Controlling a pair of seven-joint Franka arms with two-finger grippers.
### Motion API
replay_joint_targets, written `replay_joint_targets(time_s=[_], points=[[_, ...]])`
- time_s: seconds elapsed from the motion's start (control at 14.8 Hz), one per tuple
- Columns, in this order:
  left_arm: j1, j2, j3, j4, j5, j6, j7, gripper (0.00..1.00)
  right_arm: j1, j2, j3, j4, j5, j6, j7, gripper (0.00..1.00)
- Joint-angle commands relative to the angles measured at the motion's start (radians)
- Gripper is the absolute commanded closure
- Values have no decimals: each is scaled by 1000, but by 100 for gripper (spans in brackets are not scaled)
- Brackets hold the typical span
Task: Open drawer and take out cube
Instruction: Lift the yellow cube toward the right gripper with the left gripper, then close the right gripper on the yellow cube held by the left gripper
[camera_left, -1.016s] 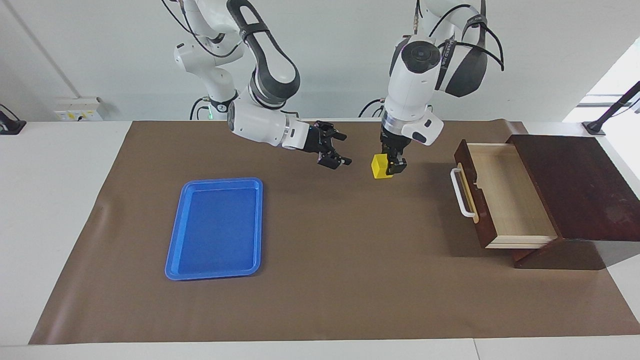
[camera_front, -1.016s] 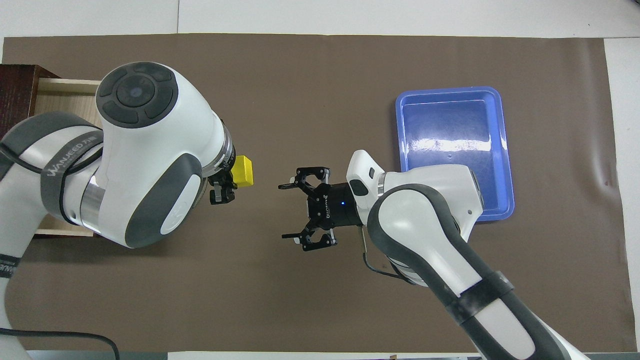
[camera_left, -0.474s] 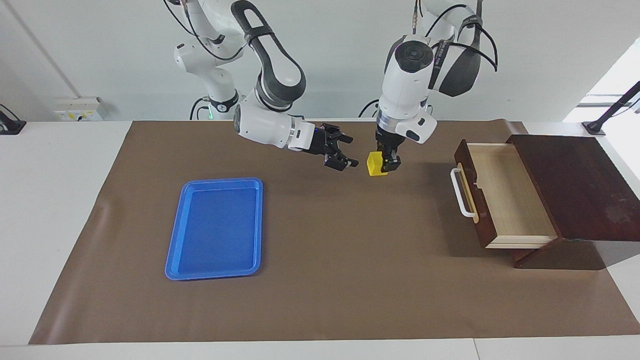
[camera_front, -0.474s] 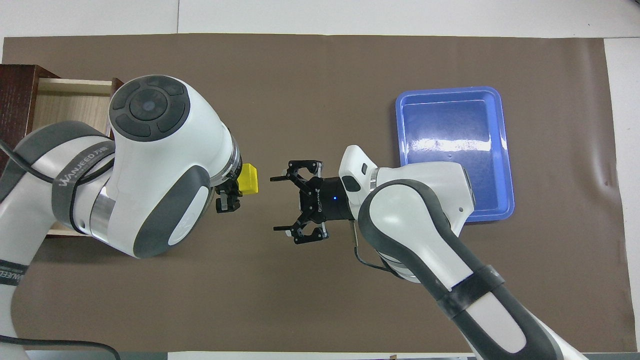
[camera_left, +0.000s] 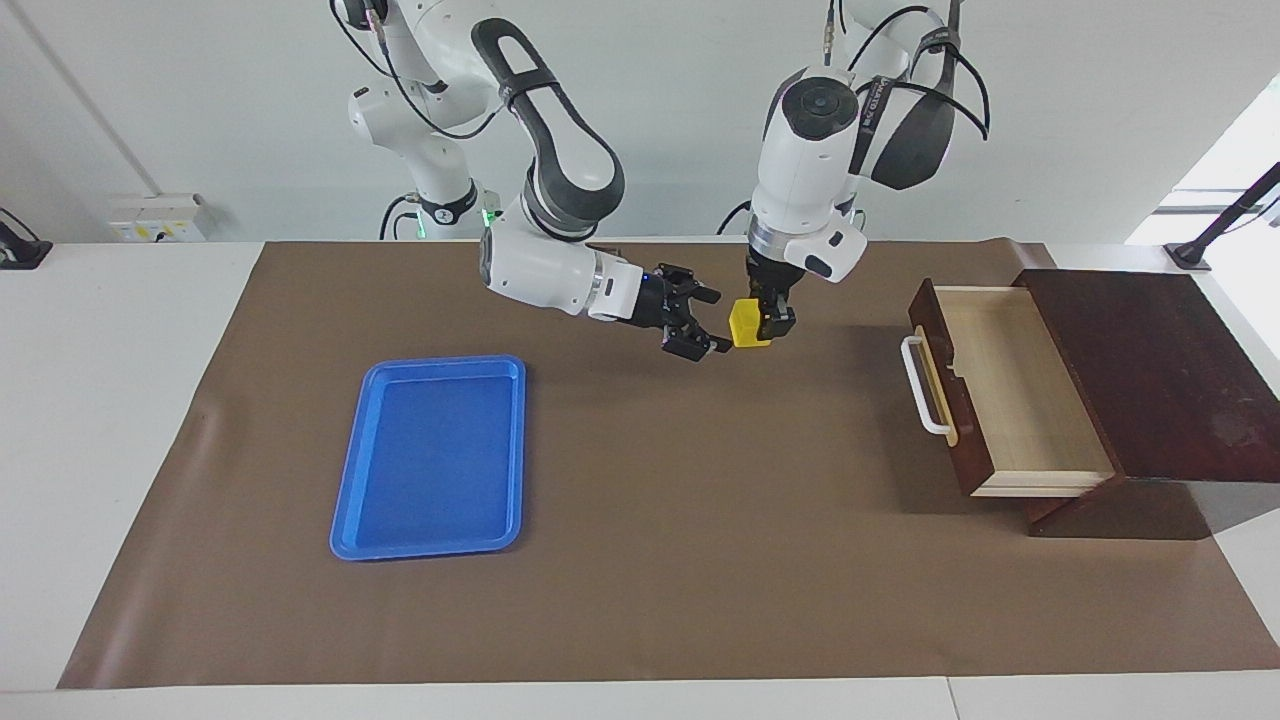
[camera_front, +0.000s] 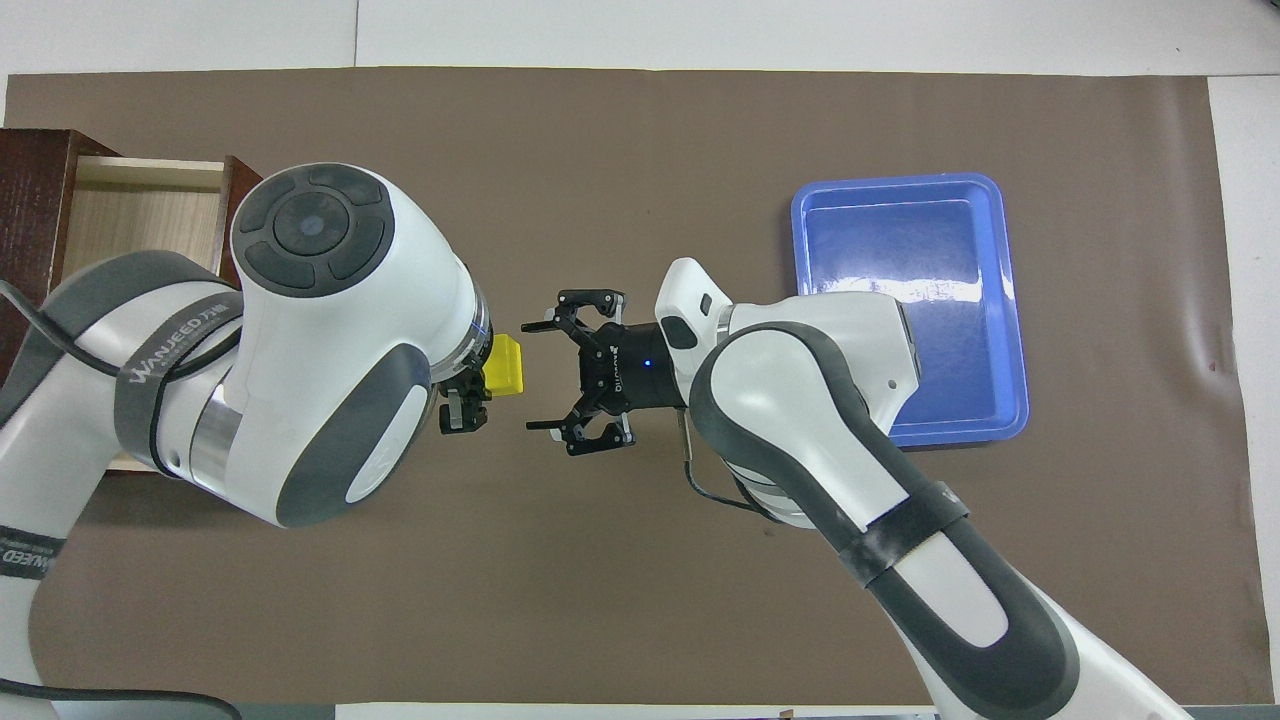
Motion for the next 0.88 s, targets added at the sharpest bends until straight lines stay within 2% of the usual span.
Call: replay_joint_targets(time_s=[0.0, 0.61, 0.68, 0.81], points=[[-15, -35, 6, -42, -16, 21, -12, 100, 10, 19, 2, 41, 10, 23, 37, 0], [-15, -41, -11, -53, -16, 20, -20, 100, 33, 32, 2, 44, 5, 41, 34, 0], [-14, -41, -14, -53, -16, 20, -20, 100, 33, 32, 2, 44, 4, 41, 34, 5], [-14, -41, -17, -53, -16, 20, -21, 100, 33, 32, 2, 44, 4, 41, 33, 20]])
